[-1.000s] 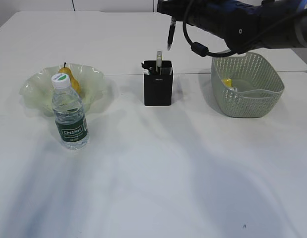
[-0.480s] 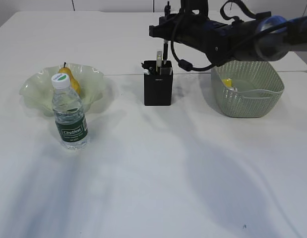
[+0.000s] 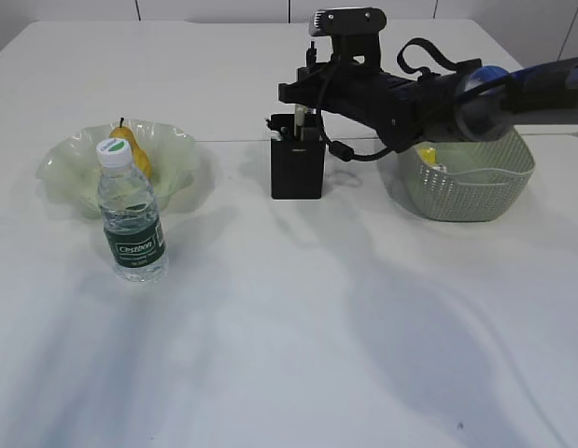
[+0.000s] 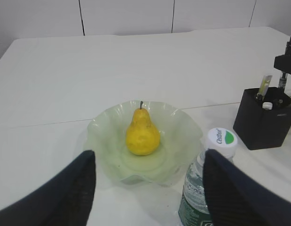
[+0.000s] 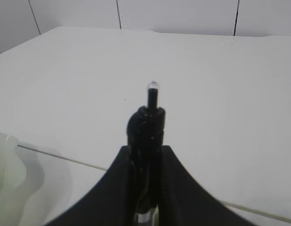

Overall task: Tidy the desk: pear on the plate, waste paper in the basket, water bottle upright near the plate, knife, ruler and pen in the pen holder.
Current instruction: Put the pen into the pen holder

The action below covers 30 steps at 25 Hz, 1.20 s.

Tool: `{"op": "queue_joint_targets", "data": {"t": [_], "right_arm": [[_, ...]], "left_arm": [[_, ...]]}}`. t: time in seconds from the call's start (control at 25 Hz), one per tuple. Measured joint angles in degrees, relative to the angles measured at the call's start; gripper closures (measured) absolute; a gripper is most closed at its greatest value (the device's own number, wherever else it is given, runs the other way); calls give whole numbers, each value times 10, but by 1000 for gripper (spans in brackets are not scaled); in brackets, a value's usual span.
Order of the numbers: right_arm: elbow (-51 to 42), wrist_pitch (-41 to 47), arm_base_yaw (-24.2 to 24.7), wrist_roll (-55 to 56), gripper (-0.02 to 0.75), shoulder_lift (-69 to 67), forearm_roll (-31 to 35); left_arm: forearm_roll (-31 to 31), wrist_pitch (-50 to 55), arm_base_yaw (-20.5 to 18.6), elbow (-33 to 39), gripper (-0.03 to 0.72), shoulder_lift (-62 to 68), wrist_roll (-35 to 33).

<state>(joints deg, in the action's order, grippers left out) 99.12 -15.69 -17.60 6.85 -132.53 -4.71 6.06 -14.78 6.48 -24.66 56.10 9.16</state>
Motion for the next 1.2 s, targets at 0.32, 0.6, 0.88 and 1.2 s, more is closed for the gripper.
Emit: {"op": "queue_joint_targets", "data": {"t": [0.32,0.6,0.88,1.2], "right_arm": [[0,1,0,4,517,-1,0],[0,5,0,4,413,-1,-1],[0,54,0,4,412,25,-1],[0,174,14,5,411,81,-1]], "left_arm": [[0,0,0,0,181,0,0],[0,0,0,0,181,0,0],[0,0,0,0,181,0,0],[0,0,0,0,181,0,0]]}}
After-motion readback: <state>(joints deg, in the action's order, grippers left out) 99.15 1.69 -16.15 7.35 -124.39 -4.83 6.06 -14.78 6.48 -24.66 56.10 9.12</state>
